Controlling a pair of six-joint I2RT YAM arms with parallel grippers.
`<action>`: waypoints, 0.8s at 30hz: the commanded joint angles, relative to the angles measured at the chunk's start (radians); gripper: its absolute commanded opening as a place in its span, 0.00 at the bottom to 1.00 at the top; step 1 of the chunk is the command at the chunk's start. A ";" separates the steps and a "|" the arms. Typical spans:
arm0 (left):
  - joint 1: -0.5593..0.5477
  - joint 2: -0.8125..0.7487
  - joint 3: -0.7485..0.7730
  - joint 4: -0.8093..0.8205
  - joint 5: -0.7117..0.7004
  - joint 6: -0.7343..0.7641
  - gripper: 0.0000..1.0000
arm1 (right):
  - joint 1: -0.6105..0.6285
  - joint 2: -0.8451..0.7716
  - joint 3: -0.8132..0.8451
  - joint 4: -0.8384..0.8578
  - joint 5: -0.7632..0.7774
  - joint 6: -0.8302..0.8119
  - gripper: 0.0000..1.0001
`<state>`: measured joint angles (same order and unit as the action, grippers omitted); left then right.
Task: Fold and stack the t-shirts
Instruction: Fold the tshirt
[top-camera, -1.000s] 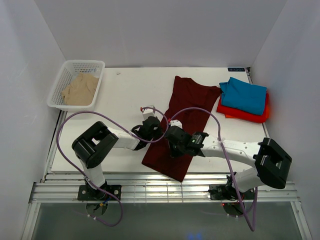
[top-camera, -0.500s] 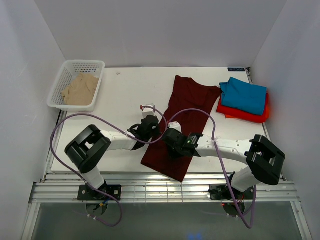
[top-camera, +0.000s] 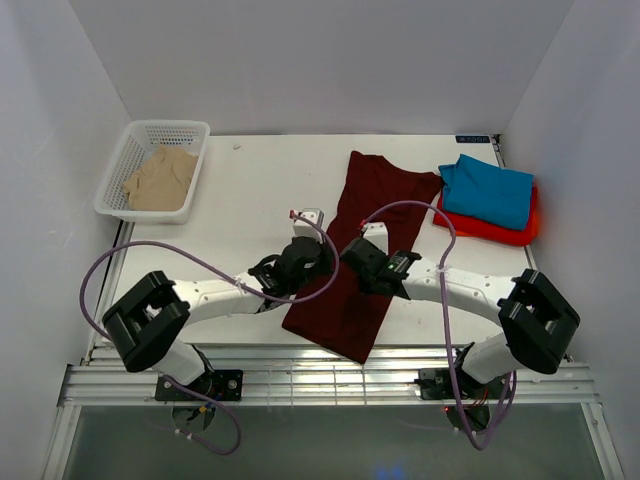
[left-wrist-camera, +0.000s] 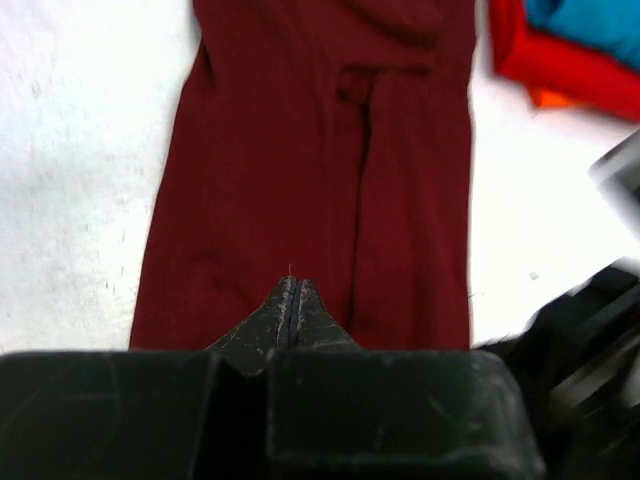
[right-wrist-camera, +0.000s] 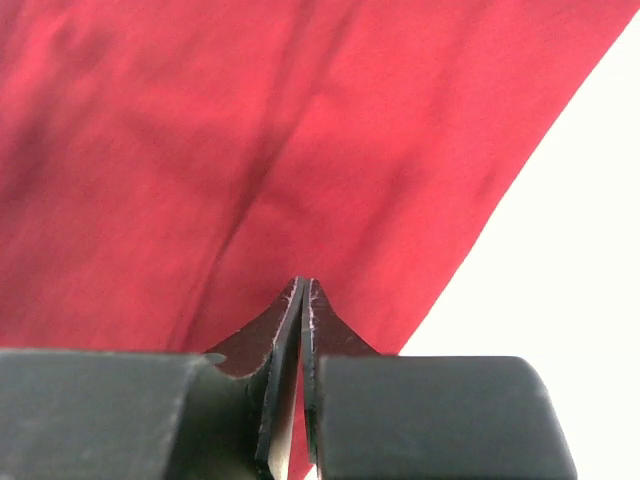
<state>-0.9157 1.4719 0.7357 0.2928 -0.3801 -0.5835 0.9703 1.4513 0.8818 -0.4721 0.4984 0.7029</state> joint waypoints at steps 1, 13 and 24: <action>-0.032 0.051 -0.038 -0.008 0.061 -0.004 0.00 | -0.060 0.000 0.005 0.006 0.089 -0.023 0.08; -0.100 0.105 -0.116 0.009 0.052 -0.056 0.00 | -0.303 0.198 0.166 0.233 0.051 -0.278 0.08; -0.115 0.136 -0.160 0.009 0.052 -0.113 0.00 | -0.401 0.481 0.396 0.262 -0.004 -0.373 0.08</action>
<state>-1.0183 1.6028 0.5961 0.3004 -0.3283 -0.6632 0.5793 1.8877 1.2057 -0.2405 0.5030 0.3779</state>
